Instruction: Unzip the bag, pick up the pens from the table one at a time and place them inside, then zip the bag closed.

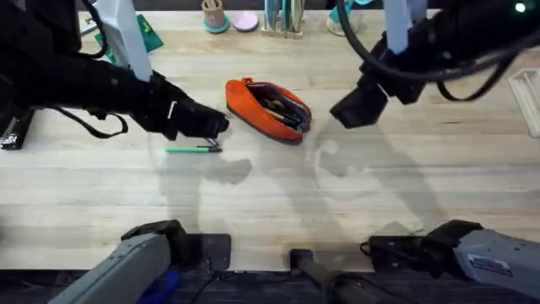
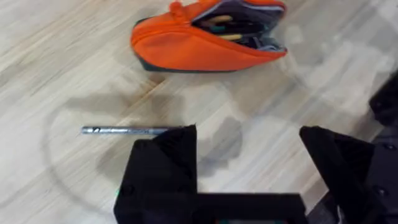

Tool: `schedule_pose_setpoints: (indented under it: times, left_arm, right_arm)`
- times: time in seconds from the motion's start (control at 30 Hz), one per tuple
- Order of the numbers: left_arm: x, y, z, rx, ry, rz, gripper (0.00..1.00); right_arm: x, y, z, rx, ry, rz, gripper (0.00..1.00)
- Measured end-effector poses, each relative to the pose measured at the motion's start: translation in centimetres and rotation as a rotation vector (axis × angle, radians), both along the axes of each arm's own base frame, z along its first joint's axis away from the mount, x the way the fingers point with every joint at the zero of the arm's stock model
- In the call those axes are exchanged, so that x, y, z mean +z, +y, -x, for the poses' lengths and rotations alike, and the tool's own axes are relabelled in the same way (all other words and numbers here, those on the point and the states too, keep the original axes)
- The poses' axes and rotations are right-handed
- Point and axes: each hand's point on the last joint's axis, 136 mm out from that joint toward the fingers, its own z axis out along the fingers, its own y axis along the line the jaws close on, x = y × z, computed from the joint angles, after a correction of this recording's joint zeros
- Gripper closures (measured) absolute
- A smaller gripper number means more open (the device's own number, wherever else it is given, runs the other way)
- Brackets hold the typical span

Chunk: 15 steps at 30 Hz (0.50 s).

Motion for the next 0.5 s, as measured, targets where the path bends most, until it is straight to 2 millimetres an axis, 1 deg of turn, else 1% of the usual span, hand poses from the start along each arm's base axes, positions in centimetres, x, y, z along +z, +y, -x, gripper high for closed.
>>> schedule_pose_setpoints:
  times: [0.1,0.23,0.37,0.5]
  left_arm:
    - [-0.2,0.6,-0.5,0.062,0.016,-0.015,0.005]
    - [-0.6,1.7,-1.2,0.195,0.068,-0.035,0.006]
    - [-1.2,3.0,-1.1,0.354,0.153,-0.050,0.006]
    - [-1.9,4.0,-0.6,0.483,0.234,-0.069,0.006]
  right_arm:
    - [0.2,-0.9,0.5,-0.016,-0.029,0.019,0.005]
    - [0.7,-2.0,1.1,-0.044,-0.071,0.040,0.005]
    - [1.0,-2.7,1.7,-0.058,-0.094,0.049,0.005]
    - [0.9,-3.4,2.2,-0.078,-0.094,0.065,0.005]
